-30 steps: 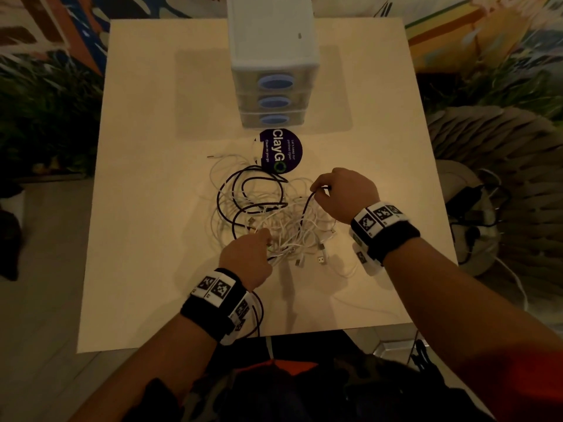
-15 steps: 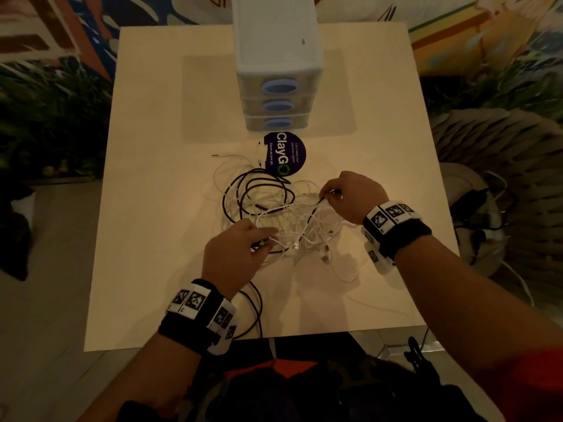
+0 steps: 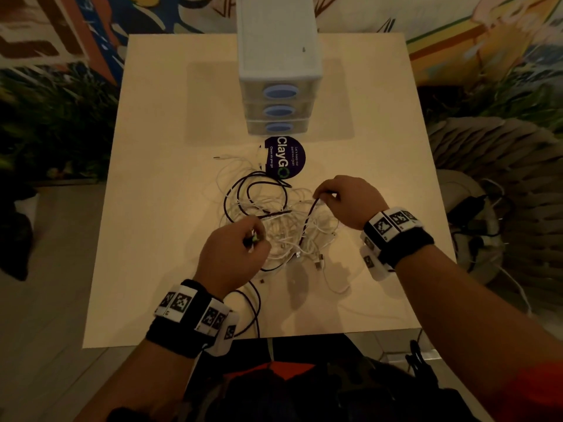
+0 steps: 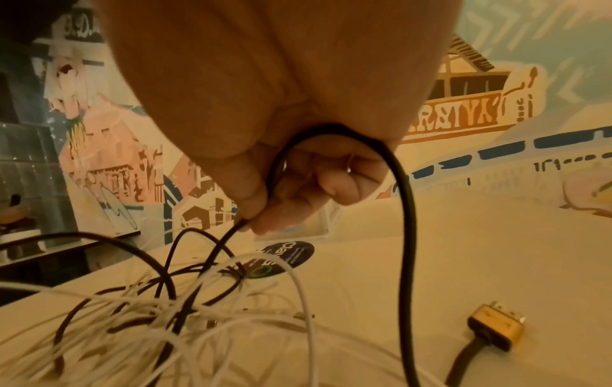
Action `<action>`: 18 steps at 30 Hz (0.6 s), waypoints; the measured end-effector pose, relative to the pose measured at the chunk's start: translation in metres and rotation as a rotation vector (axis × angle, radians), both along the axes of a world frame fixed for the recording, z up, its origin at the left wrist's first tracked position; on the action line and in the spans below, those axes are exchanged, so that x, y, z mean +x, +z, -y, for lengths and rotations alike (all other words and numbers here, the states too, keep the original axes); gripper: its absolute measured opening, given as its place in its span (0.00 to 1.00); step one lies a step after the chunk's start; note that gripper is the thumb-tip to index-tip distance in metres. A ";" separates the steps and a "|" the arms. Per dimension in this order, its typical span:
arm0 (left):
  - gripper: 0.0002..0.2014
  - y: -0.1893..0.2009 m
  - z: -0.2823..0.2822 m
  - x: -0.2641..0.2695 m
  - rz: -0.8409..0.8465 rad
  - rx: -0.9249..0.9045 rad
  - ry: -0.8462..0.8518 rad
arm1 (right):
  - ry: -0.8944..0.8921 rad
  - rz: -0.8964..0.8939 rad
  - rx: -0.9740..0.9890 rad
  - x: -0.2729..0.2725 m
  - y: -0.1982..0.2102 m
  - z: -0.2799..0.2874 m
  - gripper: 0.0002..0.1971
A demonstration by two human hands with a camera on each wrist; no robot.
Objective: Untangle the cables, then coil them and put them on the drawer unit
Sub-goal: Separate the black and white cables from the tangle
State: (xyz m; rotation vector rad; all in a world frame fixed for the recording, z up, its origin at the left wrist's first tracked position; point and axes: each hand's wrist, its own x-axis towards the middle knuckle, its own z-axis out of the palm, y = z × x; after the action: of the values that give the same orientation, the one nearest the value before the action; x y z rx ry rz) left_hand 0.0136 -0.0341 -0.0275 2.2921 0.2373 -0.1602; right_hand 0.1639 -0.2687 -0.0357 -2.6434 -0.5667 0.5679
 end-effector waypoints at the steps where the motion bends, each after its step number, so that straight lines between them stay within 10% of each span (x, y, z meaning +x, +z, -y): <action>1: 0.03 0.000 0.000 -0.001 -0.074 0.004 -0.082 | -0.034 0.013 0.016 0.000 0.001 0.001 0.13; 5: 0.11 -0.010 0.021 0.000 -0.392 0.153 -0.473 | -0.078 0.041 0.030 -0.001 0.002 0.004 0.13; 18: 0.10 -0.044 0.030 -0.001 -0.219 0.469 -0.297 | 0.033 -0.006 -0.214 -0.006 -0.005 -0.007 0.16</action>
State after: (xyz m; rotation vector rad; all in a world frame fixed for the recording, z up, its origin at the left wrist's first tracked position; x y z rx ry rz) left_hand 0.0125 -0.0646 -0.0720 2.7697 0.0439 -0.5604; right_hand 0.1581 -0.2622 -0.0404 -2.8356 -0.5778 0.6807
